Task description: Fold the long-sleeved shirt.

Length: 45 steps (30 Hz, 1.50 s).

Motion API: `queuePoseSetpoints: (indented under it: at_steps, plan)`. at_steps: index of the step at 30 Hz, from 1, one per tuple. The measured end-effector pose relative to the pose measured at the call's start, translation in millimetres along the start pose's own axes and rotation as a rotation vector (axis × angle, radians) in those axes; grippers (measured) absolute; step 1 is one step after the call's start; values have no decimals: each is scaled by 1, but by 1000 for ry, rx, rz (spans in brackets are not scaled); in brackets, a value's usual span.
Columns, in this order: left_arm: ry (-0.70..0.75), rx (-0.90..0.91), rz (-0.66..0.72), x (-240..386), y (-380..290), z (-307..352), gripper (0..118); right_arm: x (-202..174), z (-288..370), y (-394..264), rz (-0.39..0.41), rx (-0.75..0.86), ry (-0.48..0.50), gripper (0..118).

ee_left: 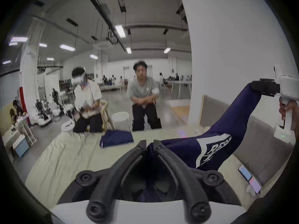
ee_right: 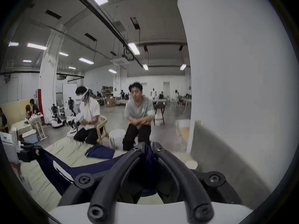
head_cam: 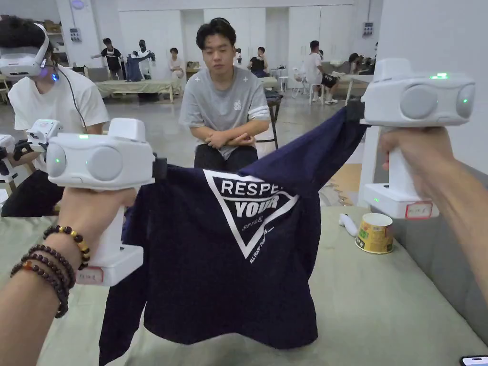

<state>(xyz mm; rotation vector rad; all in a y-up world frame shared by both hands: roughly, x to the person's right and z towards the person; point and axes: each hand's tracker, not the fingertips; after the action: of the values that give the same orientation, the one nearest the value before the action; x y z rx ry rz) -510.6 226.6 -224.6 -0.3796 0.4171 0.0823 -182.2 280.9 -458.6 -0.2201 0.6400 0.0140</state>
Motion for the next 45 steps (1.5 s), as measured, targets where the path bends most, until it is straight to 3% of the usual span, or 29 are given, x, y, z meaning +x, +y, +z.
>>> queuePoseSetpoints:
  at_steps: [5, 9, 11, 17, 22, 27, 30, 32, 33, 34, 35, 36, 37, 38, 39, 41, 42, 43, 44, 45]
  plan:
    - [-51, -123, 42, 0, -79, -33, 10, 3, -27, -98, -25, -170, 2, 6]
    - [-54, -168, 71, 0, -102, -29, 10, 14, -28, -132, -68, -219, 7, 6]
    - [-50, -130, 79, -2, -109, -10, 10, 19, -9, -142, -94, -181, 31, 6]
    - [-67, -97, 75, 4, -174, 55, 10, 28, 77, -197, -64, -176, 45, 6]
    - [-75, -274, 148, 22, -277, 103, 10, 35, 142, -286, -116, -373, 75, 6]
    - [-100, -611, 246, 34, -381, 89, 10, 34, 135, -383, -53, -723, 52, 6]
    - [-49, -679, 136, 43, -406, 75, 10, 28, 118, -421, 67, -875, 36, 6]
    - [-52, -690, 148, 44, -408, 70, 10, 29, 109, -436, 83, -926, 40, 6]
    - [-59, -688, 169, 42, -405, 71, 12, 28, 110, -437, 63, -921, 49, 6]
    - [-56, -682, 181, 40, -401, 71, 25, 28, 110, -437, 59, -926, 53, 7]
    - [-67, -664, 191, 38, -396, 76, 43, 28, 114, -430, 55, -904, 51, 14]
    - [-74, -640, 203, 35, -389, 80, 70, 28, 120, -422, 39, -852, 37, 35]
    - [-80, -600, 223, 33, -384, 85, 101, 29, 125, -416, 30, -818, 19, 79]
    - [-100, -562, 234, 31, -377, 91, 111, 30, 129, -408, 24, -784, 10, 109]
    - [-109, -519, 237, 35, -367, 104, 109, 31, 136, -400, 30, -747, 3, 118]
    - [-103, -485, 238, 34, -352, 117, 96, 32, 149, -381, 0, -695, 22, 109]
    - [-97, -486, 246, 31, -347, 121, 76, 34, 155, -374, -34, -683, 24, 89]
    - [-92, -474, 250, 29, -342, 124, 28, 35, 159, -369, -56, -662, 19, 39]
    - [-87, -455, 238, 29, -341, 126, 7, 35, 161, -366, -64, -650, 26, 0]
    - [-52, -439, 199, 31, -341, 126, 5, 35, 162, -365, -55, -651, 18, 1]
